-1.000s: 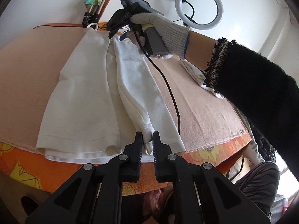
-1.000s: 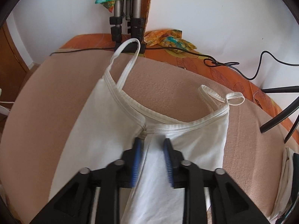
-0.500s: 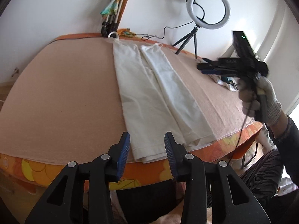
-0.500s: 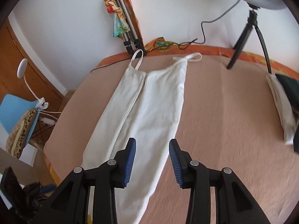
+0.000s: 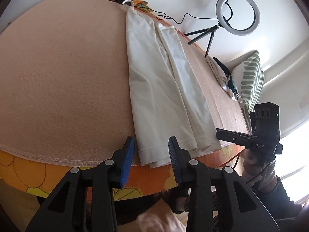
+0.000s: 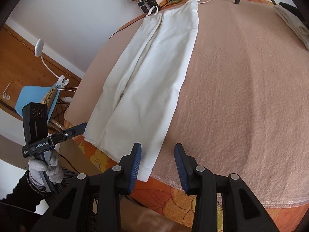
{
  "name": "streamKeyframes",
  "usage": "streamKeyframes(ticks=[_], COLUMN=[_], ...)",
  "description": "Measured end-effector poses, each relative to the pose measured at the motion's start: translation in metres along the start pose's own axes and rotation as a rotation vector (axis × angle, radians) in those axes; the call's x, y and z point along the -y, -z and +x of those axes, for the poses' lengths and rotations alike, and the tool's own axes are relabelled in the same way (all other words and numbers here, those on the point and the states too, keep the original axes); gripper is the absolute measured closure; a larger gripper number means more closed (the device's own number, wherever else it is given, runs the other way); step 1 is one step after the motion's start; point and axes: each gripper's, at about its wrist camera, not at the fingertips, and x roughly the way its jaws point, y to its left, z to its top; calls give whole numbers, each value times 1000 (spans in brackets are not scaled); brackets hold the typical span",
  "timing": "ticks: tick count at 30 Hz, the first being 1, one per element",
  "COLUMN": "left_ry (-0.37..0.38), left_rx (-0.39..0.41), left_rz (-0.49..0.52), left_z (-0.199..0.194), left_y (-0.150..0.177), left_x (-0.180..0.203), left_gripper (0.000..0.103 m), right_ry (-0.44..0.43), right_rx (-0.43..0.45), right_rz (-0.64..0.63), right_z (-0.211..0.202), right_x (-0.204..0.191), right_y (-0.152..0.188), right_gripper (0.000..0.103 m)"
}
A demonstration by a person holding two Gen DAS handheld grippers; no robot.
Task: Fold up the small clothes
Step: 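Grasp the camisole hem with both tools and lift it toward the straps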
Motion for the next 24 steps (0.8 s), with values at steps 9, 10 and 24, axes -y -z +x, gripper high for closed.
streamKeyframes(ticks=[9, 10, 24], left_ry=[-20, -21, 44], left_rx=[57, 54, -15], left_rz=[74, 70, -23], left_z=[-11, -11, -2], left_y=[3, 3, 2], left_x=[7, 5, -17], left_gripper=[101, 101, 90], right_ry=[-44, -51, -180], right_rx=[-7, -3, -5], right_rz=[-29, -30, 25], right_z=[8, 6, 6], right_x=[-8, -8, 8], right_y=[7, 8, 15], right_gripper=[102, 102, 79])
